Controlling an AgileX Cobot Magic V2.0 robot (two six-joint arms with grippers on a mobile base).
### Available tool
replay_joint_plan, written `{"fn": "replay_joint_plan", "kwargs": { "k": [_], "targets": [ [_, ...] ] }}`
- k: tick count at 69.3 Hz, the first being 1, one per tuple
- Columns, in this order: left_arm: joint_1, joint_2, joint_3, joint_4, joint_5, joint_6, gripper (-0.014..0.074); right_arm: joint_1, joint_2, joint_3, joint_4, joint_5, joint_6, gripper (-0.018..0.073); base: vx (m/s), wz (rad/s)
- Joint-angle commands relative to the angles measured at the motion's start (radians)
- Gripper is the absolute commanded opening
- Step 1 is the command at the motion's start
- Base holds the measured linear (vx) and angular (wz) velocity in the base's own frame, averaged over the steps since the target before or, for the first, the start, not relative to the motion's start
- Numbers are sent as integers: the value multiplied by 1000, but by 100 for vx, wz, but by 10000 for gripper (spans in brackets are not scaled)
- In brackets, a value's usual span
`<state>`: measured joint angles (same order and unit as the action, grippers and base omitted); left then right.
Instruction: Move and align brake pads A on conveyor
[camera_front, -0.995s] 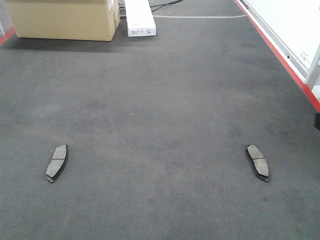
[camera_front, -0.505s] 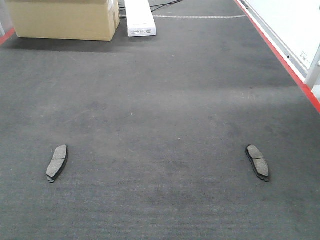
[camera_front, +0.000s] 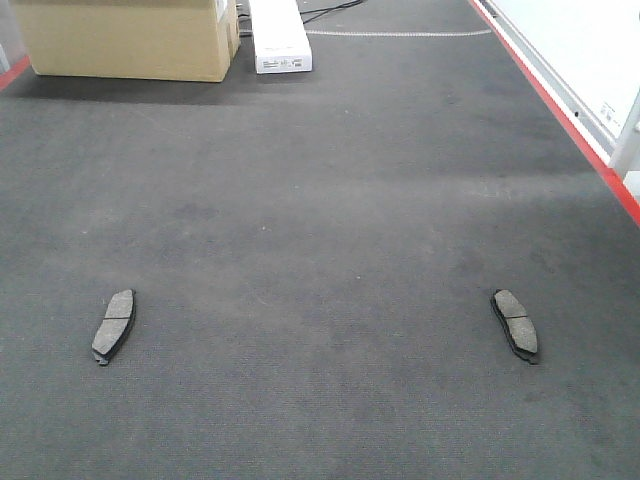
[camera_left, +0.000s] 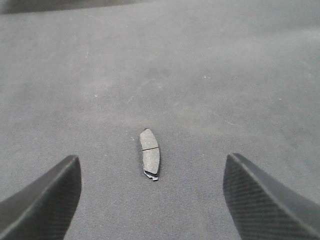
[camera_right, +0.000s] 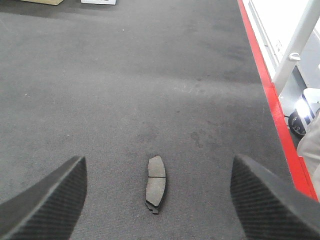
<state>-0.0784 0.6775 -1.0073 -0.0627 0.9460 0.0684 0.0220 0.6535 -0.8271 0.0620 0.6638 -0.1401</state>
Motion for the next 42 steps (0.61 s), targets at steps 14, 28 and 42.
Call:
{"fn": "replay_joint_plan", "kwargs": {
  "k": [14,28,42],
  "targets": [
    [-6,4,-20,-8,-62,0,540,-4,0,-25,-4,-64,-11,558,0,0],
    [-6,4,-20,-8,-62,0,540,-4,0,-25,-4,-64,-11,558,-1,0],
    [-6,6,-20,-8,-62,0,540,-4,1,-25,-4,-64,-11,558,-7,-2]
  ]
}}
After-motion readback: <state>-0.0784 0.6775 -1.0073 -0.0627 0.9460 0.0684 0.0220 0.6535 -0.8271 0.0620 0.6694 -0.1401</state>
